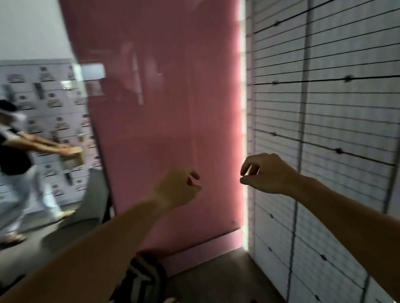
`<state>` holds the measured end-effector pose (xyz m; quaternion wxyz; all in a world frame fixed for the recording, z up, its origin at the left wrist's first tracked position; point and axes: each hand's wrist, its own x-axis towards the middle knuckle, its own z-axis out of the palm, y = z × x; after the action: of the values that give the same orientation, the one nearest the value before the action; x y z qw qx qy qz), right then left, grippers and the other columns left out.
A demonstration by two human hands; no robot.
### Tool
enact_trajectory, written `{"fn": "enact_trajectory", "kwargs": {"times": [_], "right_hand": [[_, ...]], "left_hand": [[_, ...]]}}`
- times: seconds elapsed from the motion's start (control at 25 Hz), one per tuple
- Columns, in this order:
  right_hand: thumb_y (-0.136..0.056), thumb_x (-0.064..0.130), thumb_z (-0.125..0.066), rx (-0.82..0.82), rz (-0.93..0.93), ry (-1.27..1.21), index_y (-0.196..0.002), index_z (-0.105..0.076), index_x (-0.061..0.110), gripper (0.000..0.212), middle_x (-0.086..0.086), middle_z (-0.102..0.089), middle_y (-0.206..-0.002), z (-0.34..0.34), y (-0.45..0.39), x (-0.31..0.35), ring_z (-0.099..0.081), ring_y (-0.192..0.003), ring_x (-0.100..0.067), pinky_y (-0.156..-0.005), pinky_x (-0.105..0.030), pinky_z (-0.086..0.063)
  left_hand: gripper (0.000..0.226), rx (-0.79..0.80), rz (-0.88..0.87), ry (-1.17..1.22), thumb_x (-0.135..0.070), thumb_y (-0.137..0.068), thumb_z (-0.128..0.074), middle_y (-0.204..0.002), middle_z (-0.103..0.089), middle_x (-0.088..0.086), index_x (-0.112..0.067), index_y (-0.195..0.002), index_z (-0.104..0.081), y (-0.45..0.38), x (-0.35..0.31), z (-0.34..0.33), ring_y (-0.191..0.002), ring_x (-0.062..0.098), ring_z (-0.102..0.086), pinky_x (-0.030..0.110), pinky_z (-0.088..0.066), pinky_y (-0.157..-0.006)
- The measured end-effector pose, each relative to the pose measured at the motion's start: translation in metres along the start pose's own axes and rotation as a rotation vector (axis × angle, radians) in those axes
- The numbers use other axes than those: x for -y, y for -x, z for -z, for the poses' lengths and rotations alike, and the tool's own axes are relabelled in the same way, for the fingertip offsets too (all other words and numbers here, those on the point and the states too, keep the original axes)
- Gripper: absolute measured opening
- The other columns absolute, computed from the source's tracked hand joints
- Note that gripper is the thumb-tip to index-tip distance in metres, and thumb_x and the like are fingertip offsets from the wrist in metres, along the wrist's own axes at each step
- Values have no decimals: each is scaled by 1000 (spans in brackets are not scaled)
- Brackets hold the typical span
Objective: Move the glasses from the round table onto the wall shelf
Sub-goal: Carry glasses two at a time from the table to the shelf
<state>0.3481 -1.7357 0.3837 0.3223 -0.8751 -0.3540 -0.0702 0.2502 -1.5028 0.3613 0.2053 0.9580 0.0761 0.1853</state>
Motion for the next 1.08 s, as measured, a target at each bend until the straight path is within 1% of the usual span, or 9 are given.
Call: {"fn": "enact_trajectory", "kwargs": {"times": [0.12, 0.24, 0.32, 0.44, 0.52, 0.6, 0.8, 0.96, 1.08], "right_hand": [[-74, 29, -72, 117, 130, -23, -71, -68, 31, 5, 13, -66, -66, -85, -38, 86, -61, -66, 0, -57, -19, -43], [-77, 25, -70, 278, 272, -54, -78, -69, 24, 2, 9, -68, -74, -164, -73, 176, -63, -71, -10, -62, -26, -51], [-77, 25, -71, 325, 329, -83, -81, -70, 22, 5, 5, -70, -77, -204, -91, 219, -64, -72, -13, -62, -27, -50], [-78, 28, -69, 403, 426, -90, -79, -68, 27, 2, 9, -68, -79, -269, -120, 279, -63, -72, -10, -57, -22, -44], [-77, 26, -68, 428, 472, -112, -77, -68, 28, 1, 9, -68, -77, -313, -145, 313, -64, -72, -9, -58, -24, -48], [-78, 26, -67, 441, 495, -123, -78, -69, 27, 3, 7, -70, -80, -351, -171, 341, -66, -76, -12, -66, -26, -52], [-77, 36, -73, 522, 556, -146, -81, -70, 30, 8, 4, -72, -86, -431, -254, 408, -65, -82, -12, -69, -26, -51], [-76, 31, -70, 571, 602, -175, -78, -67, 33, 4, 9, -69, -82, -481, -304, 459, -64, -78, -8, -62, -22, -47], [-79, 26, -67, 581, 644, -167, -84, -71, 27, 7, 10, -68, -81, -525, -326, 498, -60, -73, -2, -55, -15, -40]], "left_hand": [[26, -30, 143, -85, -25, -83, -68, -94, -70, 0, -18, -108, -67, 52, 92, 60, -89, 19, -65, 24, -44, -74], [22, -163, 321, -116, -32, -79, -68, -80, -65, -14, -27, -99, -67, 106, 185, 119, -84, 14, -65, 21, -43, -65], [23, -186, 409, -143, -34, -78, -68, -82, -64, -13, -28, -100, -66, 133, 227, 143, -85, 14, -64, 26, -47, -70], [24, -212, 529, -174, -35, -80, -66, -92, -70, -8, -27, -103, -66, 164, 292, 177, -86, 14, -64, 32, -52, -78], [24, -236, 592, -191, -34, -81, -66, -93, -71, -7, -28, -104, -65, 172, 335, 195, -87, 14, -64, 33, -52, -80], [25, -251, 618, -214, -33, -82, -67, -92, -71, -7, -27, -106, -66, 171, 374, 210, -88, 13, -64, 34, -52, -83], [26, -247, 717, -215, -31, -84, -68, -89, -69, -8, -24, -108, -65, 148, 472, 252, -87, 13, -64, 34, -52, -84], [22, -292, 779, -204, -34, -83, -67, -84, -67, -11, -28, -104, -65, 141, 538, 282, -85, 12, -64, 31, -52, -80], [22, -306, 827, -211, -35, -83, -66, -84, -67, -12, -28, -104, -65, 148, 588, 303, -84, 10, -63, 28, -48, -76]]}}
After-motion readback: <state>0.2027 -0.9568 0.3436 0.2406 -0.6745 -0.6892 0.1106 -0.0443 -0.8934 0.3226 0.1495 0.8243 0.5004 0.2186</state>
